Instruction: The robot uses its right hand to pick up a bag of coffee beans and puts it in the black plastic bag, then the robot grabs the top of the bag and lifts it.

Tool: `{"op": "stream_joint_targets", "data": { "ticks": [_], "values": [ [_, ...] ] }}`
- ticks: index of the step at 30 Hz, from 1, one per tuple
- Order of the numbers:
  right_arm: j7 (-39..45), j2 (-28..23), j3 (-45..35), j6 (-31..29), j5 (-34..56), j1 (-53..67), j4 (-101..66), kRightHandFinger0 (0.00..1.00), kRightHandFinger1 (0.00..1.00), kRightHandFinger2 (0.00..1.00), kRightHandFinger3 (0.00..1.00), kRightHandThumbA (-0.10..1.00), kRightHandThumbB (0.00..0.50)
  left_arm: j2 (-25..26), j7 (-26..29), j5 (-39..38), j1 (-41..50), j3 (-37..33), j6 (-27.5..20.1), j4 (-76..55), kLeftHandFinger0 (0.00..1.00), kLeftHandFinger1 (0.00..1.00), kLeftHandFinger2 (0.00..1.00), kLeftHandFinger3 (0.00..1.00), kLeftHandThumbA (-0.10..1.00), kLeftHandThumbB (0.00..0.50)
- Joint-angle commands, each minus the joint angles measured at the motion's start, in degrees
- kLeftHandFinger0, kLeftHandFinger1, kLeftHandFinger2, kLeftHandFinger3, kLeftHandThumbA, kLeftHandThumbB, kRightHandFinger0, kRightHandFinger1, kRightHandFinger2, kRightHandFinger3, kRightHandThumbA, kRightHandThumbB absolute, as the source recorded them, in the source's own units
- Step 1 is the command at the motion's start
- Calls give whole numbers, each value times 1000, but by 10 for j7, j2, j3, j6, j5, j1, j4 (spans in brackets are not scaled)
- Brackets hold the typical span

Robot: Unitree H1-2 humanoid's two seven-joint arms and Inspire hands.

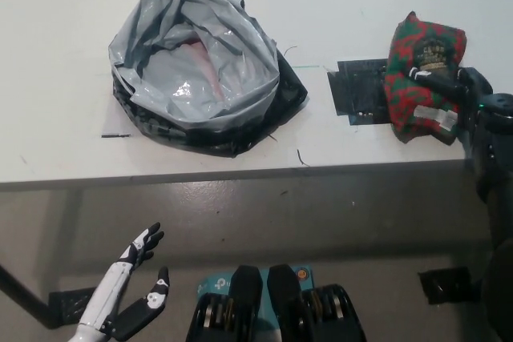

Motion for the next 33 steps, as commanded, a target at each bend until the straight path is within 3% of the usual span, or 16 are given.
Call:
{"op": "stream_joint_targets", "data": {
  "ticks": [1, 3, 5, 8, 13, 21, 31, 33],
  "values": [
    [126, 41, -146, 20, 283, -25, 14, 0, 123, 572, 682, 133, 124, 23, -16, 14, -16, -5, -3, -27, 1000, 1000, 1000, 1000, 291, 246],
    [134, 45, -153, 31, 293, -26, 5, 0, 134, 572, 709, 123, 117, 24, -16, 14, -15, -5, -3, -27, 1000, 1000, 1000, 1000, 285, 242],
    [149, 59, -176, 70, 326, -33, -23, 0, 173, 602, 820, 89, 102, 24, -16, 13, -15, -5, -6, -26, 1000, 1000, 1000, 1000, 296, 239],
    [167, 68, -179, 77, 348, -38, -37, 0, 237, 626, 854, 91, 93, 24, -17, 12, -15, -6, -5, -25, 1000, 1000, 1000, 1000, 305, 235],
    [171, 82, -168, 77, 374, -48, -66, 0, 277, 664, 848, 11, 137, 24, -16, 14, -16, -6, -5, -24, 1000, 1000, 1000, 1000, 311, 232],
    [138, 106, -100, 77, 428, -63, -157, 0, 168, 603, 759, -25, 103, 28, -21, 13, -18, -8, -4, -22, 1000, 1000, 1000, 1000, 343, 231],
    [108, 103, -16, 77, 483, -83, -209, 0, 206, 628, 734, -98, 145, 28, -20, 17, -18, -11, 2, -27, 1000, 1000, 1000, 1000, 324, 246],
    [101, 101, 0, 77, 492, -86, -213, 0, 227, 632, 739, -90, 129, 28, -20, 17, -19, -11, 6, -28, 1000, 1000, 1000, 1000, 323, 246]
  ]
}}
